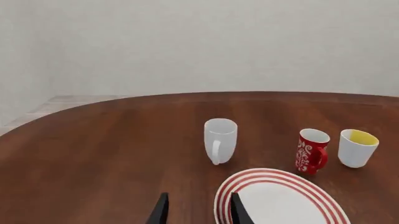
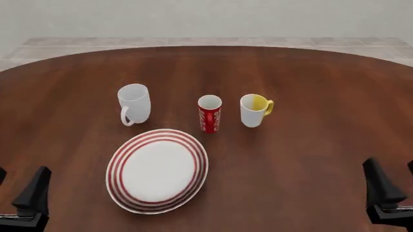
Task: Pick up the red mug and put it on the plate
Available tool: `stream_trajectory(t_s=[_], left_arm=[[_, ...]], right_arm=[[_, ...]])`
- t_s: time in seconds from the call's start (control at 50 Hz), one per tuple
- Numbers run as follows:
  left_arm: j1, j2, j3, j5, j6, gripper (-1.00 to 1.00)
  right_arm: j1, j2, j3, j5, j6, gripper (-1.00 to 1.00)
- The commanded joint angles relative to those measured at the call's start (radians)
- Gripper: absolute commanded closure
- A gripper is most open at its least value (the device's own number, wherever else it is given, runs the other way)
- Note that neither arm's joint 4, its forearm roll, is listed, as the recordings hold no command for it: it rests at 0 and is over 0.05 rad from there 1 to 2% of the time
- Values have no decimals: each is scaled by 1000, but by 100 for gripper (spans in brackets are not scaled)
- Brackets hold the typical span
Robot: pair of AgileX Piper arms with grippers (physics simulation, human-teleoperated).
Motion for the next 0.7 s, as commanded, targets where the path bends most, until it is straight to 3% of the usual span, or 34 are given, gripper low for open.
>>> stream_trajectory(t_s=[0.02,0.56,0.7], left_arm=[[2,4,-3,0,-1,-100],[5,-2,0,4,-11,-100],[4,0,0,2,-11,-100]], right_arm=[[-8,-29,34,26,-17,-100],[14,117,35,-95,-31,-100],[6,297,1,-195,-25,-100]])
